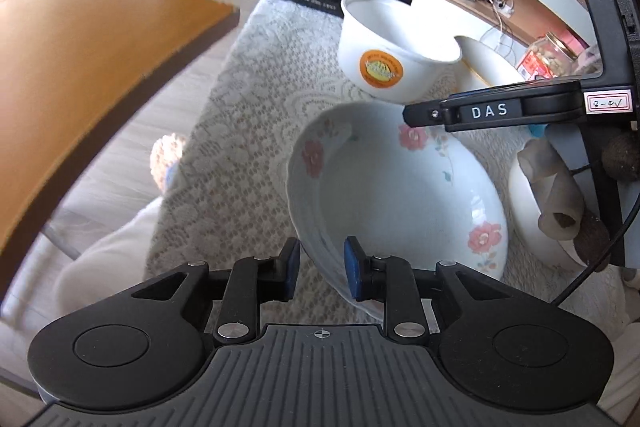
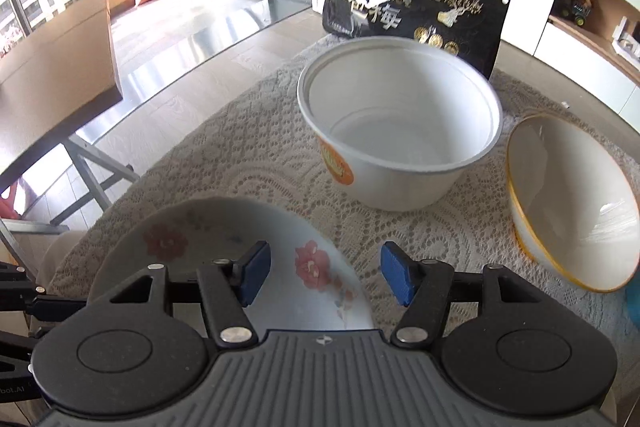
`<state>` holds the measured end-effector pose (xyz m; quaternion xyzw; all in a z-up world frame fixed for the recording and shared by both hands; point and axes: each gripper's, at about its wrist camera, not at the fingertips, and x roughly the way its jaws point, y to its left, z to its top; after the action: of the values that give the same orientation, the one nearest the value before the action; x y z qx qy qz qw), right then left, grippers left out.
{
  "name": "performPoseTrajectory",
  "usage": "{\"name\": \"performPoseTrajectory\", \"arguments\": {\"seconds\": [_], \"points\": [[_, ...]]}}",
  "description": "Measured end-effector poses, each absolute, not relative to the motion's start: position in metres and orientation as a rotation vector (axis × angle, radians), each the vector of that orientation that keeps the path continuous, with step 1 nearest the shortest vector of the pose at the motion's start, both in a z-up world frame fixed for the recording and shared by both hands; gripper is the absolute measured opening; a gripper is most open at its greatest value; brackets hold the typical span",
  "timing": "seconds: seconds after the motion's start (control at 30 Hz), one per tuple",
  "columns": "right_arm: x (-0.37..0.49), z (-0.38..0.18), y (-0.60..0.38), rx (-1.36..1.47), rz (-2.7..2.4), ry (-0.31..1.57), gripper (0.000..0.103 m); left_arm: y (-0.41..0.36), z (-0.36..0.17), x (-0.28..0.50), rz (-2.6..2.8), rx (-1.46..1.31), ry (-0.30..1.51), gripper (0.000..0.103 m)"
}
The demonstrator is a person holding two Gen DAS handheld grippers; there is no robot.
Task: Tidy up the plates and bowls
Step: 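Set the plate down beside the orange-labelled white bowl and open both grippers, then grasp the large white bowl rim with the left gripper while the right gripper grips it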
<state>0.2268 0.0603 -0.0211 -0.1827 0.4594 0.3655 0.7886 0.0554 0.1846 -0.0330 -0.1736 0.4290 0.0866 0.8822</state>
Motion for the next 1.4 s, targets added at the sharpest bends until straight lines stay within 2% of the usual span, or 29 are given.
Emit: {"name": "performPoseTrajectory", "arguments": {"seconds": [0.1, 0.23, 0.27, 0.33, 0.43, 0.6, 0.83, 1.2, 1.4], "points": [[0.22, 0.013, 0.045, -0.33, 0.763, 0.884, 0.062, 0.183, -0.008, 0.052, 0.18, -0.323, 0.813, 0.027], [0.193, 0.052, -0.005, -0.261, 0.639, 0.723, 0.072, 0.173, 0.012, 0.063, 0.108, -0.324, 0.738, 0.027], [0.187, 0.057, -0.016, -0.258, 0.595, 0.695, 0.077, 0.169, 0.014, 0.068, 0.082, -0.326, 0.734, 0.027], [0.17, 0.064, -0.05, -0.283, 0.472, 0.639, 0.081, 0.154, 0.016, 0.081, 0.019, -0.325, 0.735, 0.027], [0.151, 0.062, -0.091, -0.298, 0.341, 0.62, 0.081, 0.125, 0.012, 0.112, -0.092, -0.304, 0.748, 0.027], [0.127, 0.039, -0.156, -0.16, 0.256, 0.723, 0.081, 0.08, 0.002, 0.152, -0.207, -0.246, 0.753, 0.027], [0.149, -0.021, -0.218, 0.275, 0.242, 1.031, 0.081, 0.045, -0.018, 0.195, -0.198, -0.177, 0.823, 0.027], [0.18, -0.06, -0.221, 0.567, 0.25, 1.205, 0.08, 0.032, -0.051, 0.232, -0.205, -0.175, 0.931, 0.029], [0.184, -0.062, -0.197, 0.455, 0.264, 1.205, 0.059, 0.03, -0.062, 0.235, -0.211, -0.164, 0.956, 0.028]]}}
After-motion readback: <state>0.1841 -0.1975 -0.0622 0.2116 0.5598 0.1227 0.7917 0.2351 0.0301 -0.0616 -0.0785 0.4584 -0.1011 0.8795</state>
